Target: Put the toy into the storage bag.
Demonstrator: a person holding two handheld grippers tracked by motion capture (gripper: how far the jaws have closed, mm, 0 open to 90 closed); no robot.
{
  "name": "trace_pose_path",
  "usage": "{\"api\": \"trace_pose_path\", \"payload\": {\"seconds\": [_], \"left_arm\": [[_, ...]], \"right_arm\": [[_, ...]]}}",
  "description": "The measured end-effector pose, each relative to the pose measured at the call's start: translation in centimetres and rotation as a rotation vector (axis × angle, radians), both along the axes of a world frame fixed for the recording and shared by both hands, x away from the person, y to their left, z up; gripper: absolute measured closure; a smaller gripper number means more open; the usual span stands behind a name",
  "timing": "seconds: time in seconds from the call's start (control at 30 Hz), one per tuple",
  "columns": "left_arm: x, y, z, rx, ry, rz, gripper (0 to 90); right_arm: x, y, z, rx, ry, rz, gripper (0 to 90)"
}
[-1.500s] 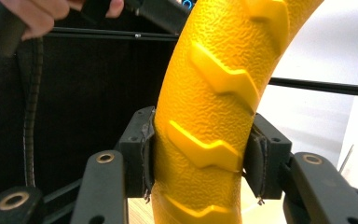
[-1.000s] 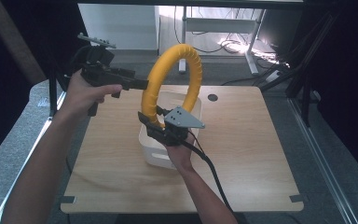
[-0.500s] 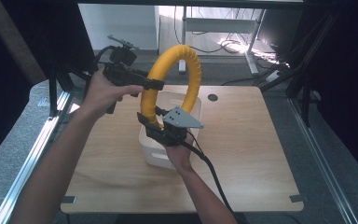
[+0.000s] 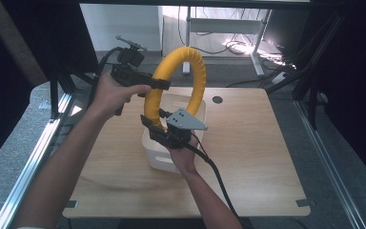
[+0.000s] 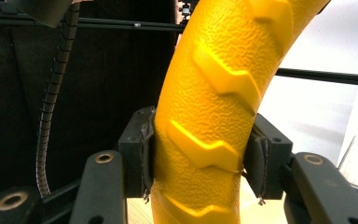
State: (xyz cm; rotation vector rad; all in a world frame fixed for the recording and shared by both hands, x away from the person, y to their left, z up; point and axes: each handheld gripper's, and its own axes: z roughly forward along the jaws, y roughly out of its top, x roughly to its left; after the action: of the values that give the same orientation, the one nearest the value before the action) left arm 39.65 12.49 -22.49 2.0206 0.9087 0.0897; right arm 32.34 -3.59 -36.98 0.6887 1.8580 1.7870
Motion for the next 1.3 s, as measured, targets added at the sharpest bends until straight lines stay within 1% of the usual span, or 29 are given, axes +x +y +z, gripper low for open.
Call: {"api": "trace_pose_path", "payload": {"seconds": [0.13, 0.3, 0.37, 0.4, 0.53, 0.57, 0.63, 0.77, 0.8, 0.87, 0.97, 1.07, 1.1, 1.2, 1.23, 1.3], "left_arm": [[0.1, -0.2, -0.1, -0.002, 0.0, 0.012, 51.2], [0.6, -0.7, -0.3, -0.027, 0.014, 0.013, 51.7], [0.8, -0.9, -0.4, -0.026, 0.021, 0.012, 51.8], [1.0, -1.1, -0.5, -0.021, 0.027, 0.009, 51.8], [1.2, -1.3, -0.6, -0.018, 0.033, 0.008, 52.0], [1.3, -1.4, -0.7, -0.019, 0.036, 0.007, 52.0], [1.4, -1.5, -0.7, -0.021, 0.04, 0.005, 52.1], [1.6, -1.7, -0.5, -0.021, 0.038, 0.007, 52.3], [1.6, -1.8, -0.5, -0.02, 0.037, 0.009, 52.4], [1.7, -2.0, -0.4, -0.011, 0.034, 0.011, 52.4], [2.0, -2.4, -0.1, -0.006, 0.034, 0.012, 52.6], [2.1, -2.7, 0.1, -0.003, 0.034, 0.01, 52.7], [2.2, -2.9, 0.1, 0.006, 0.035, 0.008, 52.6], [2.2, -3.1, 0.2, 0.008, 0.034, 0.007, 52.7], [2.2, -3.2, 0.4, 0.006, 0.029, 0.007, 52.6], [2.2, -3.3, 0.6, 0.008, 0.025, 0.002, 52.6]], "right_arm": [[0.2, 0.0, 0.0, -0.001, 0.011, 0.004, 49.3], [0.4, -0.3, 0.1, 0.005, 0.015, 0.01, 47.0], [0.4, -0.3, 0.1, 0.009, 0.02, 0.011, 46.8], [0.4, -0.4, 0.0, 0.002, 0.025, 0.01, 46.2], [0.5, -0.4, -0.1, 0.0, 0.027, 0.009, 45.7], [0.5, -0.4, -0.1, 0.009, 0.034, 0.011, 45.6], [0.5, -0.5, -0.1, 0.011, 0.037, 0.007, 45.2], [0.5, -0.5, -0.2, 0.01, 0.033, 0.005, 44.9], [0.5, -0.6, -0.2, 0.023, 0.033, 0.011, 45.0], [0.4, -0.7, -0.2, 0.027, 0.038, 0.013, 44.8], [0.1, -1.0, -0.2, 0.024, 0.027, 0.026, 40.9], [-0.3, -1.3, -0.2, 0.024, 0.031, 0.029, 39.7], [-0.6, -1.7, -0.2, 0.02, 0.028, 0.042, 38.4], [-1.0, -2.2, -0.1, 0.013, 0.032, 0.052, 37.6], [-1.5, -2.6, 0.0, -0.001, 0.03, 0.063, 36.7], [-2.1, -3.2, 0.0, -0.028, 0.019, 0.067, 36.3]]}}
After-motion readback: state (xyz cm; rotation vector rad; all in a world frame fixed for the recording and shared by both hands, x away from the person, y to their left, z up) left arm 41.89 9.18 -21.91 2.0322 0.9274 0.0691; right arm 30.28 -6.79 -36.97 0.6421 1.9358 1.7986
